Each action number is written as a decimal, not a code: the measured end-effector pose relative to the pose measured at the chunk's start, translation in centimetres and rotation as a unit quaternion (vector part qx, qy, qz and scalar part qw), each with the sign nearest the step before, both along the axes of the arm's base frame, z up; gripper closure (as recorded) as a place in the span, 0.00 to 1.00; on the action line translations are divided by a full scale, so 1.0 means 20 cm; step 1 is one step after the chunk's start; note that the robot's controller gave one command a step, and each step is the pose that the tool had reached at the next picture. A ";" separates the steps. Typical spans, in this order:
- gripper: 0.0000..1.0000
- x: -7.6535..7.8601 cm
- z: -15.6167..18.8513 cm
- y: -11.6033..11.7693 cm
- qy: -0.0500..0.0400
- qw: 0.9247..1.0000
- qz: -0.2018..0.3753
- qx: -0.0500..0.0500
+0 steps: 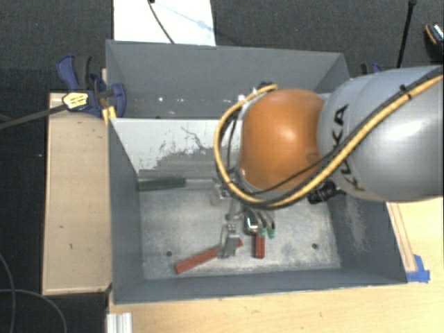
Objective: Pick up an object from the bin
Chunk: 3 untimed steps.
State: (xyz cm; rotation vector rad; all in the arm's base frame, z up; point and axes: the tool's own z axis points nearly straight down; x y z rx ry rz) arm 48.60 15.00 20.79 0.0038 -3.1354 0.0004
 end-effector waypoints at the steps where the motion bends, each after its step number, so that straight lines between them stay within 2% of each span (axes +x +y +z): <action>1: 0.00 0.06 -0.71 -0.12 0.000 1.000 -0.002 -0.001; 2: 1.00 0.07 -0.69 -0.12 -0.004 1.000 -0.005 0.001; 3: 1.00 0.30 0.05 -0.19 -0.009 1.000 -0.022 0.001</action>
Offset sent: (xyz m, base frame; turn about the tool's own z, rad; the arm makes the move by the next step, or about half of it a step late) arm 0.0138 -0.0238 -0.1379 0.0007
